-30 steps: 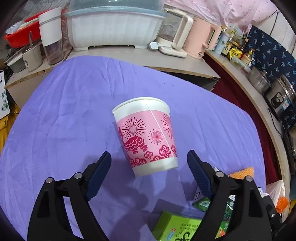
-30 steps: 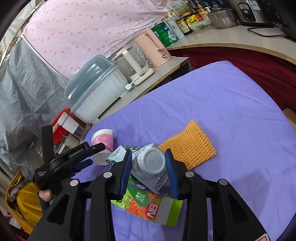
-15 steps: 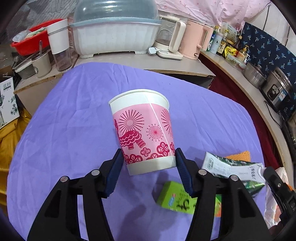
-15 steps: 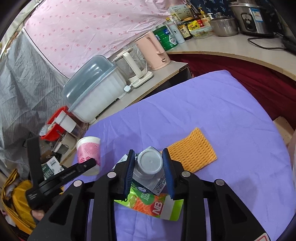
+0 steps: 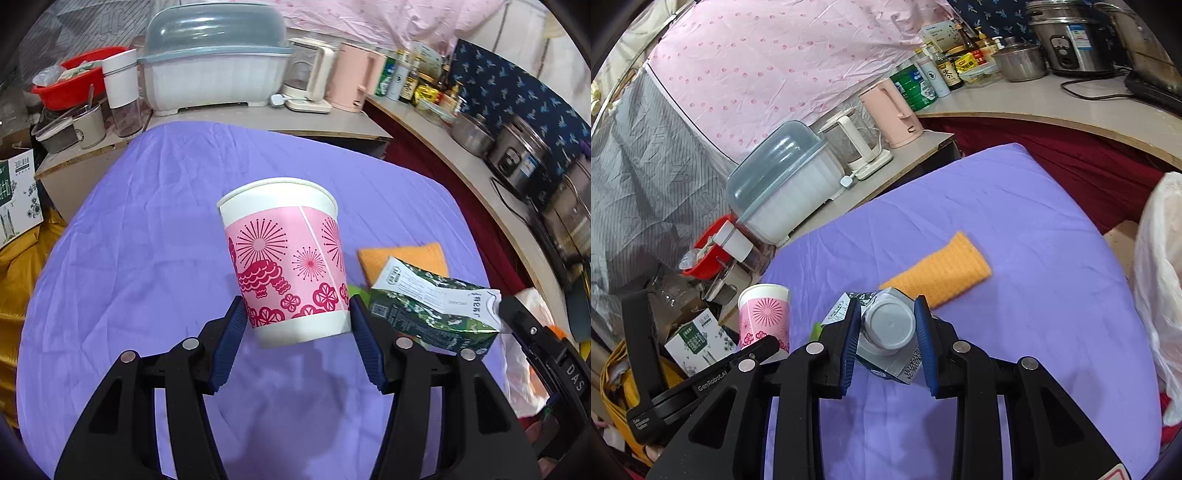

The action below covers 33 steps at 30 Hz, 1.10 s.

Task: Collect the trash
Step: 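Lift the pink cup and green carton off the table with both grippers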

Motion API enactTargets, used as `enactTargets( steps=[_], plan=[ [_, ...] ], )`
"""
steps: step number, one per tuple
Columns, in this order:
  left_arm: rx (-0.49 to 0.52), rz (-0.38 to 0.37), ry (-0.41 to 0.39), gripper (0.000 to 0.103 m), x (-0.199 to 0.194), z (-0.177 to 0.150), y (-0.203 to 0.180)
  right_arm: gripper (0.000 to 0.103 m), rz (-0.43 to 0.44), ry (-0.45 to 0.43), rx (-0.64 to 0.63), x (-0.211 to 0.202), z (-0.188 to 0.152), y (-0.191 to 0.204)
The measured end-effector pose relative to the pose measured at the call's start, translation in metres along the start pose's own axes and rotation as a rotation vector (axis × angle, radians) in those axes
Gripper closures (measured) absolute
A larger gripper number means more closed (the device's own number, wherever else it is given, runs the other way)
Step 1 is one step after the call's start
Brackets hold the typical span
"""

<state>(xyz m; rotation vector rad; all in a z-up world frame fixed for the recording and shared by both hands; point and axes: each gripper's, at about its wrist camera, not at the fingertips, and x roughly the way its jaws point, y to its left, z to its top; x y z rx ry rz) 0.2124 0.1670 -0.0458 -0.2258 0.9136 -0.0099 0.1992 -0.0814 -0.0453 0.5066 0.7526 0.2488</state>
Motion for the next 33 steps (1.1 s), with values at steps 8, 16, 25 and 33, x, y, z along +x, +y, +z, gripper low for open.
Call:
enactTargets(
  steps=[8,16,25,33],
  plan=[
    [0.073,-0.033,0.017,0.049,-0.027,-0.048,-0.027,0.075,-0.046,0.025,0.033,-0.049,-0.050,-0.028],
    [0.154,-0.055,0.068,0.049,-0.037,-0.099,-0.052,0.075,-0.067,0.089,0.056,-0.073,-0.097,-0.046],
    [0.172,-0.059,0.119,0.049,-0.032,-0.125,-0.060,0.044,-0.112,0.141,0.077,-0.069,-0.124,-0.061],
    [0.171,-0.065,0.129,0.049,-0.026,-0.128,-0.064,0.036,-0.067,0.182,0.138,-0.038,-0.119,-0.080]
  ],
)
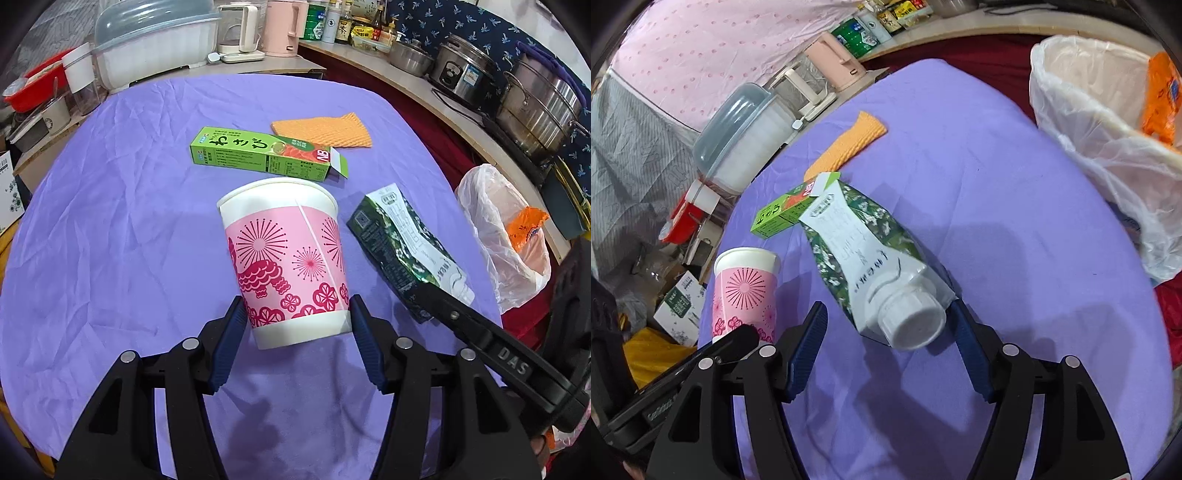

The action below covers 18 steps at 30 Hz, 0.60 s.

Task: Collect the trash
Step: 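Lift the pink cup and green carton off the table with both grippers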

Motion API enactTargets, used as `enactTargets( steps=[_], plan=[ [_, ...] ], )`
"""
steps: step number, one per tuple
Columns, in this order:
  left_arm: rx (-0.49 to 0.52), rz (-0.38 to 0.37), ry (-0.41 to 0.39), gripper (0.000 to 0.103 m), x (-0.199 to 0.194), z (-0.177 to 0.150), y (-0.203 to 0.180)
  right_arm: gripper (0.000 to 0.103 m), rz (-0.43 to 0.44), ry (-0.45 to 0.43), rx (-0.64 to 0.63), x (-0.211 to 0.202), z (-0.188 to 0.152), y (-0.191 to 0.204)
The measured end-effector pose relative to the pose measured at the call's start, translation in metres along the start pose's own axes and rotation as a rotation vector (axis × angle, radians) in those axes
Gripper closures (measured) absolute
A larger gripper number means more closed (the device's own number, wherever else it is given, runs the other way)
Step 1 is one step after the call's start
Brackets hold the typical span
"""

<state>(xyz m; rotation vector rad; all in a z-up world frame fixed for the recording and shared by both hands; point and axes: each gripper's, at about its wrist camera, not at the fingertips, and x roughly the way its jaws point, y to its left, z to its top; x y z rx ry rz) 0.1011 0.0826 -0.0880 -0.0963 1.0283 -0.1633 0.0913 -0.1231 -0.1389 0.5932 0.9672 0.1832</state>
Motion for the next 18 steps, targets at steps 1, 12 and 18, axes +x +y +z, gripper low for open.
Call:
enactTargets(
  steps=[1,12,18],
  plan=[
    [0.000,0.000,0.001,0.049,0.001,0.000,-0.001,0.036,0.007,-0.015,0.000,0.001,0.001,0.000],
    [0.000,-0.008,0.011,0.049,0.006,0.003,0.000,0.022,-0.101,-0.094,-0.229,-0.001,0.012,0.023],
    [-0.015,-0.014,0.022,0.049,0.009,0.002,-0.001,0.022,-0.117,-0.040,-0.445,0.009,0.018,0.038]
  ],
)
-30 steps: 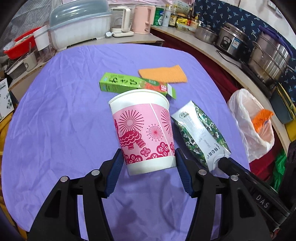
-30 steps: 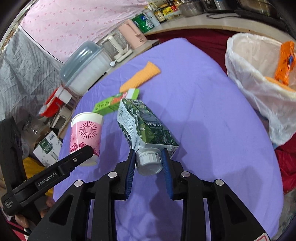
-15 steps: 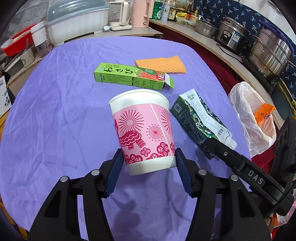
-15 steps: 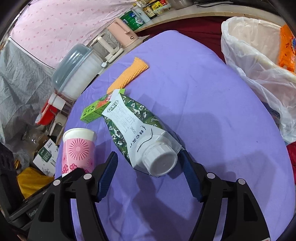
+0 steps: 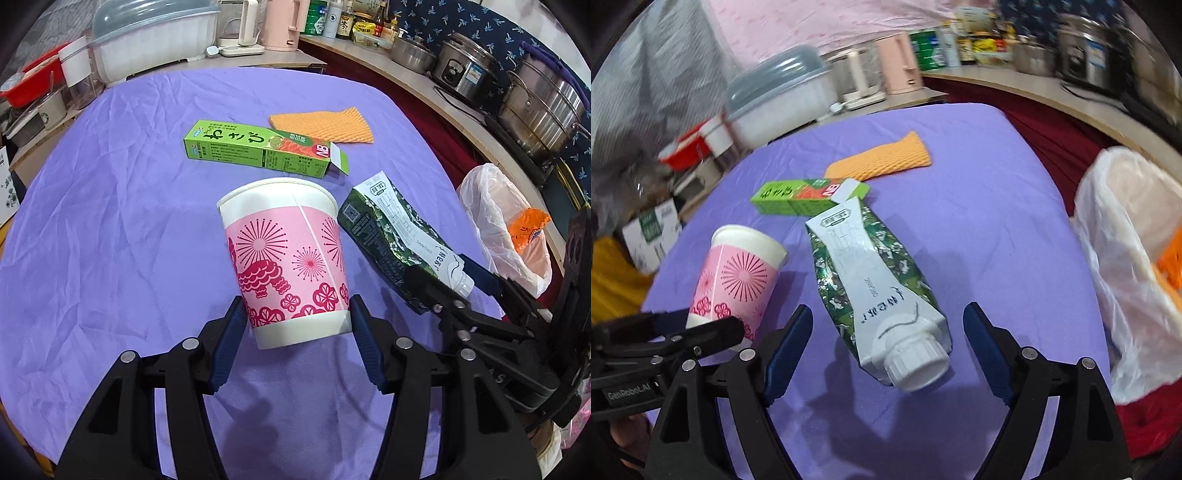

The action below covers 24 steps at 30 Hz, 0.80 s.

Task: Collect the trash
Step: 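Lift the pink cup and green carton off the table with both grippers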

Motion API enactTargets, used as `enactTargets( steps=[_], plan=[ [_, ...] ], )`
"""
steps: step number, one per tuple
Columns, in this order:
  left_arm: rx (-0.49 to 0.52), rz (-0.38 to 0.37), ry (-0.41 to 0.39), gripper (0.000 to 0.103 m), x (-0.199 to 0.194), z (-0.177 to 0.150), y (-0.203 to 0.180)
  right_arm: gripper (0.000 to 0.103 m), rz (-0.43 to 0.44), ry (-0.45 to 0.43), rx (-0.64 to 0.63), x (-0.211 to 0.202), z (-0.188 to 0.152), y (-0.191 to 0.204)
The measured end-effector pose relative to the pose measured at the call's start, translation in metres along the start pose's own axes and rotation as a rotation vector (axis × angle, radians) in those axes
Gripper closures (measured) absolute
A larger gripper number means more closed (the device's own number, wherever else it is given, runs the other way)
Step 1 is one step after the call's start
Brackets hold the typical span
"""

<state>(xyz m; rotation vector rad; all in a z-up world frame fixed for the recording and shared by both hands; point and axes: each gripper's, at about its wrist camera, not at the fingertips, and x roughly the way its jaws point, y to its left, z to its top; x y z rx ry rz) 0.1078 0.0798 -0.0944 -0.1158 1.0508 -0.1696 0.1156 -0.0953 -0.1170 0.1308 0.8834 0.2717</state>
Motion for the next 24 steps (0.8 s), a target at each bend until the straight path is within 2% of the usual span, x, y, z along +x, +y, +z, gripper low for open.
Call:
enactTargets(
  steps=[2,4,5,13,24],
  plan=[
    [-0.008,-0.007,0.004,0.049,0.001,0.000,-0.001,0.025,-0.001,0.014,-0.032,0.005,0.003,0.003],
    [-0.010,-0.006,0.007,0.049,0.002,0.000,-0.002,0.035,0.002,0.036,-0.047,0.011,0.005,0.003],
    [-0.008,-0.004,0.008,0.049,0.002,0.000,-0.003,0.036,-0.003,0.042,-0.049,0.013,0.004,0.003],
    [0.002,0.000,0.004,0.049,-0.001,0.000,-0.009,0.037,-0.007,0.023,0.010,0.001,-0.002,0.004],
    [0.050,-0.073,-0.055,0.049,-0.035,0.009,-0.047,0.040,-0.042,-0.099,0.183,-0.067,-0.003,-0.024]
  ],
)
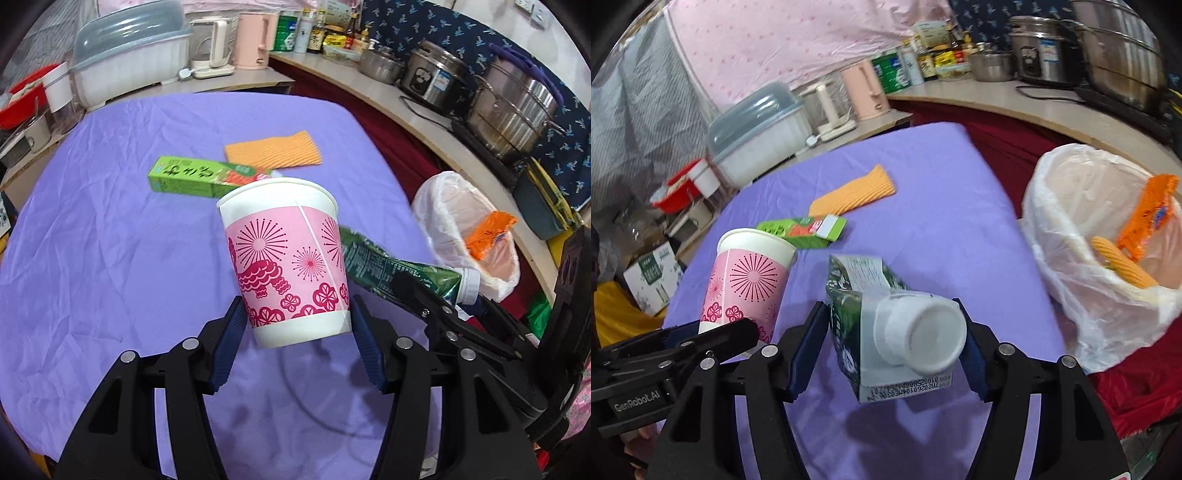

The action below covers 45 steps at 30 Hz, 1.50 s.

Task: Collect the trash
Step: 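Lift the pink cup and green carton off the table with both grippers, then carry the pink cup and green carton over the bin and open both grippers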

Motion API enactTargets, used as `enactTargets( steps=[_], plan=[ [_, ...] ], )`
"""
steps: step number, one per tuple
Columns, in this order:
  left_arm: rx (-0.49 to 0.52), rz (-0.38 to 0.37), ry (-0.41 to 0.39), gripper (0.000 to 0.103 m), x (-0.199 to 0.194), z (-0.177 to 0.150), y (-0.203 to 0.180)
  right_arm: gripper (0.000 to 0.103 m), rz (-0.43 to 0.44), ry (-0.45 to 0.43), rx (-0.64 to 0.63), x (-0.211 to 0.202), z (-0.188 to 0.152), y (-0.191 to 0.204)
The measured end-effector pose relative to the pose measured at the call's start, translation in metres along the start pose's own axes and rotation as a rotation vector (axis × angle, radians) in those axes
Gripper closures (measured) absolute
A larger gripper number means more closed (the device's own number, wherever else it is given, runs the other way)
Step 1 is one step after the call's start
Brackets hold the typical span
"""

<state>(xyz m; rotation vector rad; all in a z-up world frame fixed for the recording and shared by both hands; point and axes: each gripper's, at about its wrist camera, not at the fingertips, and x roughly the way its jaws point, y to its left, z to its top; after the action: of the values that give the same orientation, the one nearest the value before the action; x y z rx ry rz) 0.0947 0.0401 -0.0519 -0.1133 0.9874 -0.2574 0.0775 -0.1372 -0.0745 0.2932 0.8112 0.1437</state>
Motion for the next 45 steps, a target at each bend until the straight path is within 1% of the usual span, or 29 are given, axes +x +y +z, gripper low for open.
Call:
enactTargets(
  steps=[8,12,15,17,19,22,24,26,30,34,38,40,41,43,45],
  plan=[
    [0.090,-0.093,-0.032,0.049,-0.013,0.015,-0.062,0.043,-0.057,-0.118,0.109,-0.059,0.015,-0.047],
    [0.142,-0.149,-0.045,0.049,-0.011,0.029,-0.102,0.044,-0.114,-0.190,0.160,-0.088,0.027,-0.083],
    [0.174,-0.185,-0.050,0.049,-0.008,0.039,-0.128,0.044,-0.157,-0.230,0.190,-0.103,0.036,-0.107],
    [0.204,-0.218,-0.046,0.049,-0.002,0.047,-0.149,0.044,-0.188,-0.264,0.214,-0.113,0.044,-0.126],
    [0.218,-0.230,-0.041,0.049,0.005,0.053,-0.164,0.044,-0.218,-0.292,0.238,-0.119,0.052,-0.143],
    [0.246,-0.266,-0.014,0.049,0.021,0.063,-0.188,0.044,-0.257,-0.322,0.290,-0.122,0.060,-0.170],
    [0.264,-0.268,0.003,0.049,0.034,0.068,-0.202,0.044,-0.282,-0.342,0.326,-0.122,0.065,-0.188],
    [0.283,-0.273,0.017,0.049,0.046,0.071,-0.214,0.044,-0.296,-0.344,0.349,-0.119,0.069,-0.199],
    [0.306,-0.262,0.042,0.049,0.067,0.073,-0.226,0.043,-0.317,-0.336,0.363,-0.105,0.076,-0.214],
    [0.332,-0.253,0.069,0.049,0.089,0.073,-0.236,0.043,-0.327,-0.323,0.360,-0.091,0.079,-0.220],
    [0.308,-0.275,0.118,0.048,0.110,0.078,-0.234,0.042,-0.331,-0.327,0.372,-0.078,0.083,-0.231],
    [0.289,-0.274,0.127,0.048,0.118,0.080,-0.233,0.041,-0.331,-0.318,0.399,-0.071,0.085,-0.237],
    [0.294,-0.267,0.126,0.047,0.120,0.081,-0.232,0.040,-0.321,-0.312,0.411,-0.069,0.086,-0.239],
    [0.295,-0.260,0.114,0.038,0.118,0.082,-0.230,0.039,-0.302,-0.325,0.420,-0.070,0.089,-0.239],
    [0.284,-0.253,0.088,0.037,0.113,0.083,-0.226,0.036,-0.300,-0.339,0.410,-0.074,0.091,-0.235]
  ],
)
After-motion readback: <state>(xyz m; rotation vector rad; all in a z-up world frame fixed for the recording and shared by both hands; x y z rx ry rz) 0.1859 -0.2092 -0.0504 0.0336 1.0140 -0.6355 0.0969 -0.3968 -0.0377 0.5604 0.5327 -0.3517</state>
